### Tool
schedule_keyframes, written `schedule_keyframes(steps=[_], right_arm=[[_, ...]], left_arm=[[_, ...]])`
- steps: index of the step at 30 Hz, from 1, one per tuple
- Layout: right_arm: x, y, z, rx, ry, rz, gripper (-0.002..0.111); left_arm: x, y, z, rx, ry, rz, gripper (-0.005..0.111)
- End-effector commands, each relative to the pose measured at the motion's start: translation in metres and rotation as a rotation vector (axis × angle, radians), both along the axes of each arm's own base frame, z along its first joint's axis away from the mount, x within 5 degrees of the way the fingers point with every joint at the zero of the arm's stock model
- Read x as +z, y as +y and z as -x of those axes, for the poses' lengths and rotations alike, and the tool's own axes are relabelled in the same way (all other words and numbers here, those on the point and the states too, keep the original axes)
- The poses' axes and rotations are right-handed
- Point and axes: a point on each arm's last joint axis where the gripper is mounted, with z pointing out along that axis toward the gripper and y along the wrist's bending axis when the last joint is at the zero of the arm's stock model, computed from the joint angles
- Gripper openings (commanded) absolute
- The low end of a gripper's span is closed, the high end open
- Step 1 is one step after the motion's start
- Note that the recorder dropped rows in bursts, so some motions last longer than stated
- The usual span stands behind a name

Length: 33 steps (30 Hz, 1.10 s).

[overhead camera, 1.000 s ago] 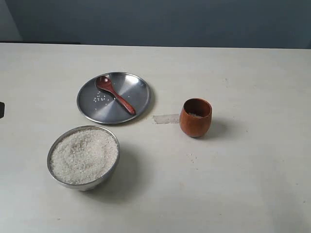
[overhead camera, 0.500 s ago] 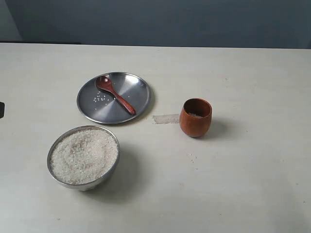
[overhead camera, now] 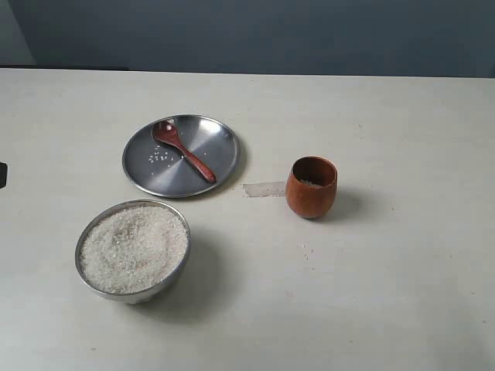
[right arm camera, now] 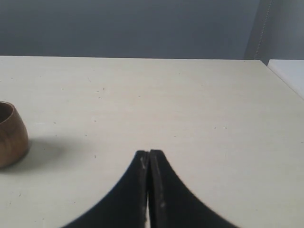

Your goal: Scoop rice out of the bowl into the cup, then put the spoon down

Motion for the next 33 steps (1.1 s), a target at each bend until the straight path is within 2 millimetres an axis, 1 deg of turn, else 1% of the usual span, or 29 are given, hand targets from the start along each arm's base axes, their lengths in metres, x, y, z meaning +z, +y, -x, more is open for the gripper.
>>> schedule_keyframes(steps=[1, 30, 33], right_arm=[[0.0013, -0.0002, 0.0004, -0.004, -0.005, 0.002, 0.000], [0.0012, 0.0000, 0.0004, -0.005, -0.005, -0.009, 0.000], [0.0012, 0.0000, 0.0004, -0.005, -0.005, -0.009, 0.000]], left_arm=[[0.0020, -0.0002, -0.0009, -0.001, -0.012, -0.003, 0.000], [0.0020, -0.0002, -0.0009, -0.001, -0.012, -0.003, 0.000], [0.0062, 0.0017, 0.0053, 0.008, -0.048, -0.006, 0.000]])
